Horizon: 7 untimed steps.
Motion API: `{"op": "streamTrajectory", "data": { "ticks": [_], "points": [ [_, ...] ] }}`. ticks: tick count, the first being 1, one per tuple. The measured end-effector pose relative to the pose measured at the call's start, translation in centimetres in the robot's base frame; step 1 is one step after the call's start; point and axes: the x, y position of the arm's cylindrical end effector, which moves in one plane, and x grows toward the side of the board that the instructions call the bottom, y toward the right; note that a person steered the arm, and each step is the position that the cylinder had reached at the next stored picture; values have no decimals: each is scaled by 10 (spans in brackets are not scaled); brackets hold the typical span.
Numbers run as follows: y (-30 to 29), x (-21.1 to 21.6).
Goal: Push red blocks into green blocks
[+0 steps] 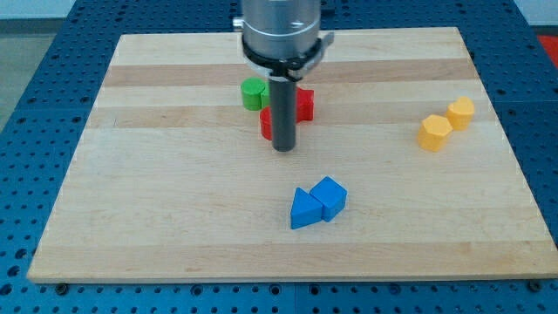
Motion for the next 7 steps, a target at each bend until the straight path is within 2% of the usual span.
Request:
{"op": "streamTrajectory", "data": {
  "ticks": [1,6,7],
  "points": [
    [-5,-15],
    [-8,-21],
    [5,-11]
  ]
}}
